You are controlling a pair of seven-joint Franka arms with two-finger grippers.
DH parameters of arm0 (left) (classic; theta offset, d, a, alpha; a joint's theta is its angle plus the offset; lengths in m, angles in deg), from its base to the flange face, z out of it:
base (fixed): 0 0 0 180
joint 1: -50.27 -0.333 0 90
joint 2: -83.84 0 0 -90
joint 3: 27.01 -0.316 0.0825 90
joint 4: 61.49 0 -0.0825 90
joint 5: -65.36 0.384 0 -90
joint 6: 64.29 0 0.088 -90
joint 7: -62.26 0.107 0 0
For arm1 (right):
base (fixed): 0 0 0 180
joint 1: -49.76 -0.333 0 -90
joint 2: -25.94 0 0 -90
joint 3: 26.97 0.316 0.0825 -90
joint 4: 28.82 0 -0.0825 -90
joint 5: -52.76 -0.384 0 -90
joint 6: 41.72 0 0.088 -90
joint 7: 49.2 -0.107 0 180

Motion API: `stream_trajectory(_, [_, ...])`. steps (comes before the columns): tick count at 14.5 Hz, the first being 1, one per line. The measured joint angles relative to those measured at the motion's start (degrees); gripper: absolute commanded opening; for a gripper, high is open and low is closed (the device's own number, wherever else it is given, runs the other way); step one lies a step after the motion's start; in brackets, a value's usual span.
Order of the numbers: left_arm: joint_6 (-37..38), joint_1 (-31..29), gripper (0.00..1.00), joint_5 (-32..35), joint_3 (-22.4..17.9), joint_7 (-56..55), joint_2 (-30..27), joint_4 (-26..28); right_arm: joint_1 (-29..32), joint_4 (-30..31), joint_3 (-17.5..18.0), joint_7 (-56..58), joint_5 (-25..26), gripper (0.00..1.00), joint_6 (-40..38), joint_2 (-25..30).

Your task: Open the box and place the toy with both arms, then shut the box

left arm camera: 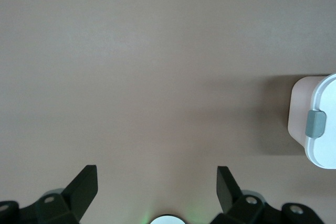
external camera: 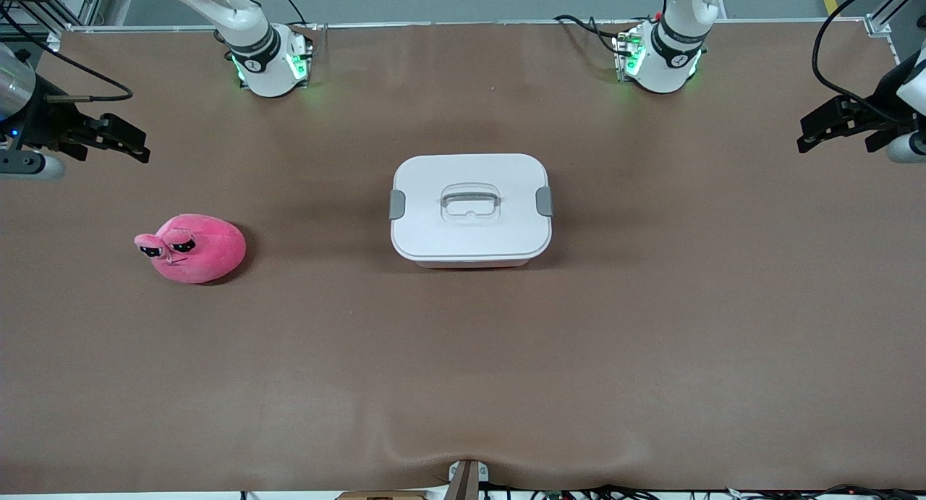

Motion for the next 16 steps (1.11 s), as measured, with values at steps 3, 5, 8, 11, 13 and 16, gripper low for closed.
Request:
stream_trajectory(3, [0.0, 0.4, 1.0, 0.0, 0.1, 0.0, 0.0, 0.0, 0.1, 0.0, -0.1, 0.0, 0.0, 1.0, 0.0, 0.0])
stream_trajectory(5, [0.0, 0.6, 1.0, 0.0, 0.2, 0.0, 0.1, 0.0, 0.1, 0.0, -0.2, 0.0, 0.0, 1.0, 0.0, 0.0])
stream_trajectory(8, [0.0, 0.7, 1.0, 0.0, 0.3, 0.0, 0.5, 0.0, 0.1, 0.0, -0.2, 0.0, 0.0, 1.0, 0.2, 0.0])
stream_trajectory(11, [0.0, 0.7, 1.0, 0.0, 0.2, 0.1, 1.8, -0.3, 0.1, 0.0, -0.2, 0.0, 0.0, 1.0, 0.2, 0.0])
stream_trajectory(13, [-0.4, 0.3, 1.0, -0.2, 0.1, 1.1, 3.3, -1.5, 0.1, 0.0, -0.2, 0.0, 0.0, 1.0, 0.2, 0.0])
stream_trajectory(16, [-0.7, 0.2, 1.0, -0.3, -0.3, 1.6, 5.9, -4.2, 0.1, 0.0, -0.2, 0.0, 0.0, 1.0, 0.2, 0.0])
